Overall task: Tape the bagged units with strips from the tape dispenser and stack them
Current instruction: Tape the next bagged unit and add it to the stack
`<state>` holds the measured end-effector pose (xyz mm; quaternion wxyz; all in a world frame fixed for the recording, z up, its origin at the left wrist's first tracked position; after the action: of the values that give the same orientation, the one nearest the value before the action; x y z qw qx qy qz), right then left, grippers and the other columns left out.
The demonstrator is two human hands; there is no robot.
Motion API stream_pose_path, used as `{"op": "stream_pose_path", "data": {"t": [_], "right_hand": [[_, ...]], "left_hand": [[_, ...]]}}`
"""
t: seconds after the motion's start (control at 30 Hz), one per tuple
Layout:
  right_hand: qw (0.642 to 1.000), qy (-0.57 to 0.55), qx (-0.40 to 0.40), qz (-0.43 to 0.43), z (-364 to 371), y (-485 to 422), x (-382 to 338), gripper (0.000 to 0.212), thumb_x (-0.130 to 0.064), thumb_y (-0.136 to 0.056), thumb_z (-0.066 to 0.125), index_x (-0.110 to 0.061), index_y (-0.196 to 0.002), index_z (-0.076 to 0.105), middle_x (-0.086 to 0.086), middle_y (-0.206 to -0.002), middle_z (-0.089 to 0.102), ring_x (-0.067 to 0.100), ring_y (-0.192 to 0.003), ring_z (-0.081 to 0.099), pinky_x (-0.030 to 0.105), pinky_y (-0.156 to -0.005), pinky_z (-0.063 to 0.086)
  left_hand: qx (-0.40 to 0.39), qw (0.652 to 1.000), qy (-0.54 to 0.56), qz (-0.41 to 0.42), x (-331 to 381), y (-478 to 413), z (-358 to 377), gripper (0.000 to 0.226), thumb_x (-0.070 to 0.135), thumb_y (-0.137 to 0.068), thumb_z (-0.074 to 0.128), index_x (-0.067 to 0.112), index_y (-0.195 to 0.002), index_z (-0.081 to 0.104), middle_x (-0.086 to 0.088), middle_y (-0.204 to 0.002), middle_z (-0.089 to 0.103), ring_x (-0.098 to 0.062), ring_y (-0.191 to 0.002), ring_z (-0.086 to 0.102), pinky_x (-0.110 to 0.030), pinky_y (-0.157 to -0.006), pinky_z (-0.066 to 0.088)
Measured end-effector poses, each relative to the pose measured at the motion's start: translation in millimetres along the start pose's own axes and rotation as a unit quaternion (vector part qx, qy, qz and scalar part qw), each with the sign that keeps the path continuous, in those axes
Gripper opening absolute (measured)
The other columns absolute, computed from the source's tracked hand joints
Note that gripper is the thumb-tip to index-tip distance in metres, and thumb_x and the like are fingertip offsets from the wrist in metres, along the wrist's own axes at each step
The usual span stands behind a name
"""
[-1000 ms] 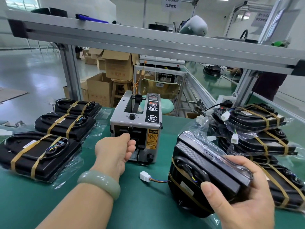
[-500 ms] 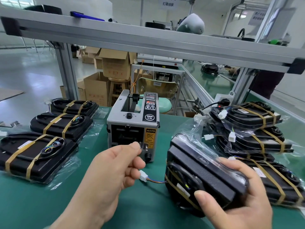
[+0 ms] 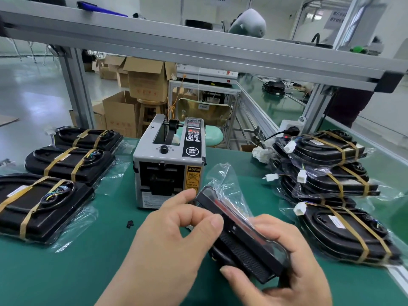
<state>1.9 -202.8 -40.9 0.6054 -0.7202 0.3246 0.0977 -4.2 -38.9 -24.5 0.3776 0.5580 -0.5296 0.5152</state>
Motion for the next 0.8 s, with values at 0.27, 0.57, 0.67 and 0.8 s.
{"op": "stream_pose_path", "data": {"t": [0.27, 0.57, 0.67, 0.8], "right_hand": [[1.000, -0.007, 0.002, -0.010, 0.4, 0.1, -0.8, 0.048, -0.033, -0.054, 0.080, -0.025, -0.098, 0.062, -0.012, -0.104, 0.065, 0.018, -0.094, 0.065, 0.025, -0.080, 0.050], [1.000, -0.024, 0.002, -0.013, 1.0, 1.6, 1.5, 0.056, -0.031, -0.056, 0.081, -0.033, -0.106, 0.058, -0.011, -0.108, 0.064, 0.019, -0.097, 0.064, 0.023, -0.083, 0.046], [1.000, -0.022, 0.001, -0.019, 1.1, 1.3, 1.6, 0.057, -0.031, -0.056, 0.082, -0.034, -0.108, 0.057, -0.013, -0.109, 0.064, 0.018, -0.098, 0.064, 0.023, -0.083, 0.046], [1.000, -0.020, 0.002, -0.020, 0.8, 1.4, 0.6, 0.057, -0.031, -0.056, 0.081, -0.033, -0.108, 0.058, -0.013, -0.108, 0.064, 0.017, -0.098, 0.064, 0.023, -0.083, 0.047]], "left_hand": [[-0.035, 0.999, 0.013, 0.016, 4.0, 0.9, 8.0, 0.021, 0.041, -0.066, 0.063, 0.024, -0.064, 0.074, 0.022, -0.108, 0.066, 0.004, -0.102, 0.062, -0.033, -0.098, 0.043], [-0.019, 1.000, 0.014, 0.019, 4.6, 1.3, 9.3, 0.020, 0.044, -0.068, 0.065, 0.027, -0.062, 0.074, 0.024, -0.106, 0.066, 0.006, -0.097, 0.063, -0.028, -0.095, 0.043], [-0.019, 1.000, 0.016, 0.020, 5.4, 2.3, 9.9, 0.018, 0.040, -0.070, 0.068, 0.027, -0.061, 0.074, 0.022, -0.105, 0.067, 0.007, -0.095, 0.063, -0.025, -0.092, 0.043], [0.003, 1.000, -0.015, 0.020, 7.6, 2.7, 10.9, 0.013, 0.037, -0.064, 0.065, 0.030, -0.057, 0.073, 0.021, -0.098, 0.068, 0.024, -0.092, 0.054, 0.002, -0.076, 0.033]]}}
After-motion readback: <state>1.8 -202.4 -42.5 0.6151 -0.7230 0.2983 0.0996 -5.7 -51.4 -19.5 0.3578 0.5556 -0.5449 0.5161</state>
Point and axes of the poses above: each hand's wrist, its own y-axis away from the middle knuckle, its own z-axis out of the palm, x = y × z, the point moved 3 cm from there along -y, towards the middle knuckle
